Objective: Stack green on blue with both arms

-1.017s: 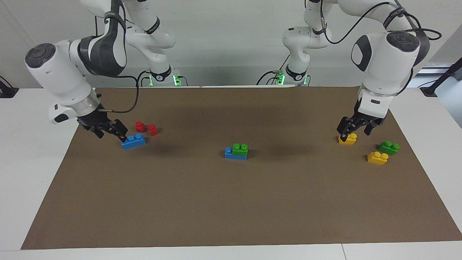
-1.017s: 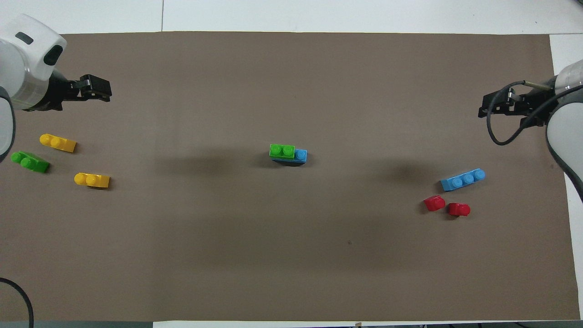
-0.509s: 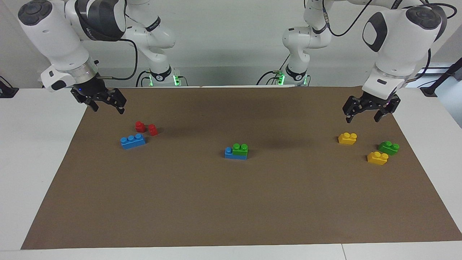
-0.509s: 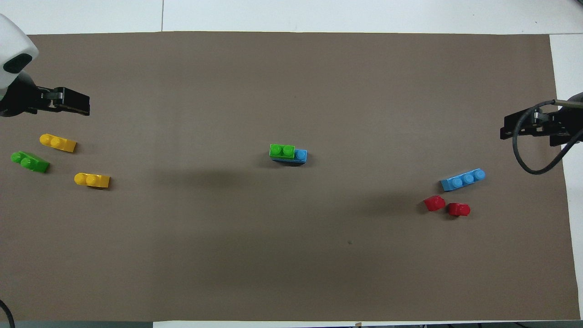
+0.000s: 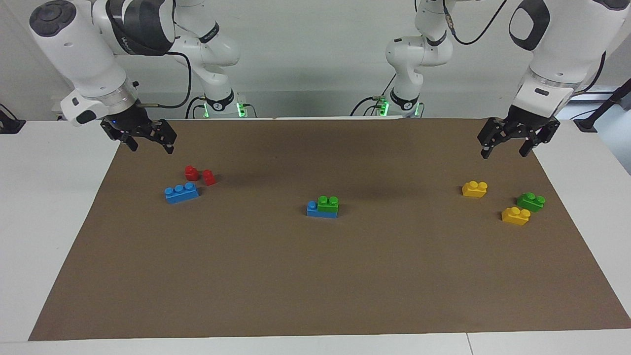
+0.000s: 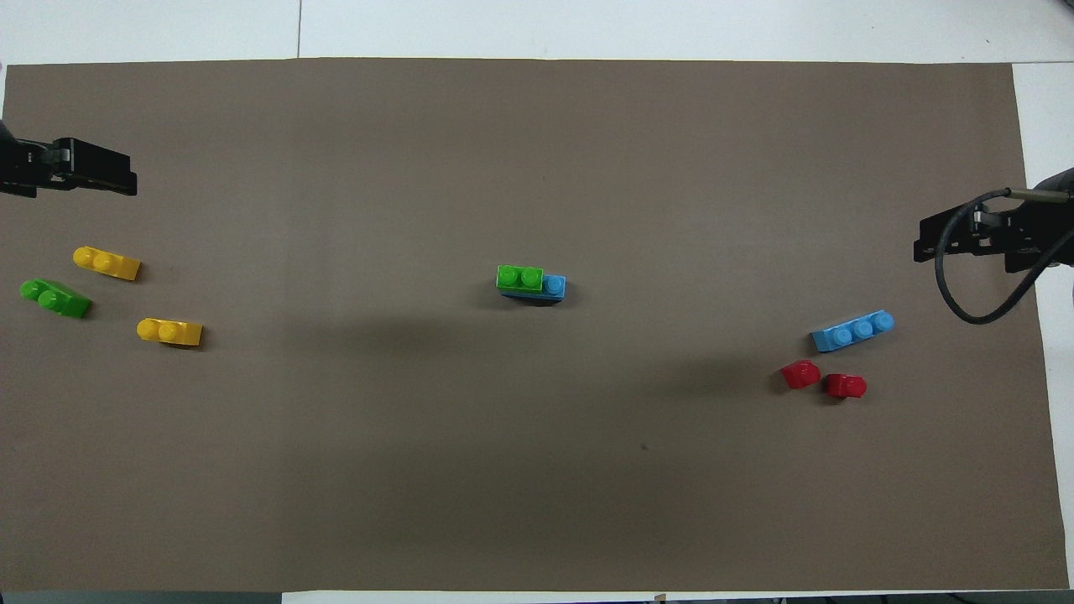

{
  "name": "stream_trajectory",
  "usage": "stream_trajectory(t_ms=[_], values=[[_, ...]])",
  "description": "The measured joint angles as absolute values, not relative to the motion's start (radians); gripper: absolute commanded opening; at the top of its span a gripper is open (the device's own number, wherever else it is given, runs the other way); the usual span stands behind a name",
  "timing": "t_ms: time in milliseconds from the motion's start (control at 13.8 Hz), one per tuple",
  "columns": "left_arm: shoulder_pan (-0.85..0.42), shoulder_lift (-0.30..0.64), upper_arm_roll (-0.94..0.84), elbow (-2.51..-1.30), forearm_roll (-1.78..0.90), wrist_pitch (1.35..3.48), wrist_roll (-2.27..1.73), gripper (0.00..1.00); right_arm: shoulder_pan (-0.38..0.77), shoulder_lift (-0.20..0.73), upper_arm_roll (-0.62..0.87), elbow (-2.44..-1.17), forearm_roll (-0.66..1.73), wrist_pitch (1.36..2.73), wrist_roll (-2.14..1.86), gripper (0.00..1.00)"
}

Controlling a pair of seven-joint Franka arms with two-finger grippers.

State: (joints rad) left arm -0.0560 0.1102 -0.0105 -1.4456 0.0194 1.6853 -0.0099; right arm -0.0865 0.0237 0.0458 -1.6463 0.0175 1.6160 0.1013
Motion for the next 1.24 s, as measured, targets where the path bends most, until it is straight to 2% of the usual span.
stream_trajectory(t_ms=[436,726,1235], values=[[-0.056,0.111,-0.011,-1.446,0.018,1.681,-0.012,1.00,-0.087,0.024,0.046,-1.646,0.017,1.616,0.101,1.00],[-0.057,0.110,-0.014,-1.446,0.014,1.555,-0.012,1.00,-0.086,0.024,0.046,-1.646,0.017,1.616,0.101,1.00],[-0.056,0.110,-0.013,-1.446,0.013,1.536,-0.012,1.00,-0.086,0.024,0.046,-1.646,0.017,1.616,0.101,1.00]])
